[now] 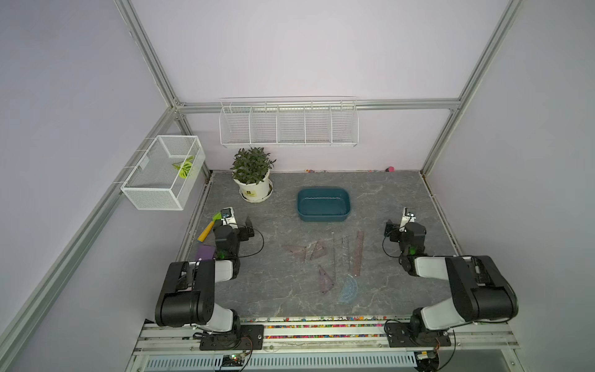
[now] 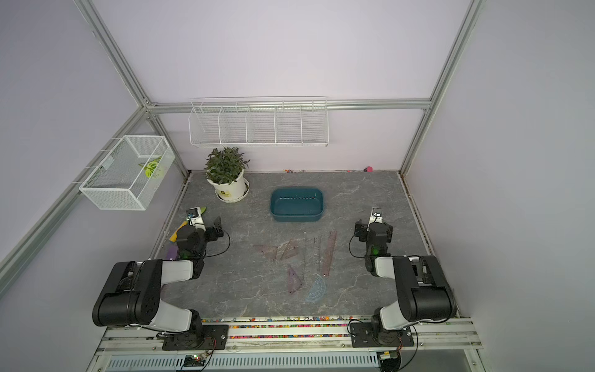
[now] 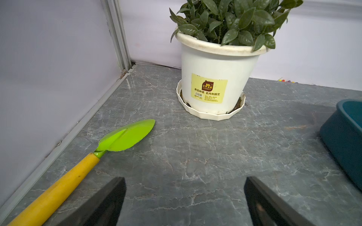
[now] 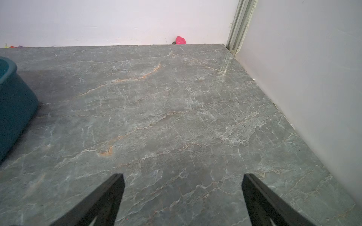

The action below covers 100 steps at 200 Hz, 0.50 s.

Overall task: Put the scattered rulers into the storage box
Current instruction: Pick up the ruler from the center of the board.

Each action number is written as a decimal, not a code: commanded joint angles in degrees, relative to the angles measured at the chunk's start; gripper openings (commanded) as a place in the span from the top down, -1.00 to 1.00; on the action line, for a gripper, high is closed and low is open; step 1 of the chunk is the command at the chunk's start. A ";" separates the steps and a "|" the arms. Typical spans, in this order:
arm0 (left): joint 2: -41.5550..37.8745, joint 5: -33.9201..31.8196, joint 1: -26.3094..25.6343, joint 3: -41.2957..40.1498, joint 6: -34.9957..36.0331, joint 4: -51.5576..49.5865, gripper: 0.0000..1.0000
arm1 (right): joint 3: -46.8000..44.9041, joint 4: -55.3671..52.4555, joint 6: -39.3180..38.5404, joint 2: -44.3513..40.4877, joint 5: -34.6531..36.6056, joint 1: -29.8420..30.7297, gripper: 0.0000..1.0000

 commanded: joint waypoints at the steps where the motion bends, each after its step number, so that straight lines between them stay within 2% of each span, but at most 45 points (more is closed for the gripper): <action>1: 0.82 0.14 0.14 1.18 -0.04 0.65 -1.00 | 0.75 0.97 -0.71 0.58 0.82 0.42 -0.98; 86: 0.71 1.49 0.89 1.20 -0.42 0.51 -1.00 | 0.64 1.07 -0.69 0.53 0.84 0.51 -0.98; 100: 0.22 -3.38 -0.73 1.73 -0.30 -0.38 -1.00 | 0.20 2.92 -2.25 -0.17 0.72 0.90 -0.98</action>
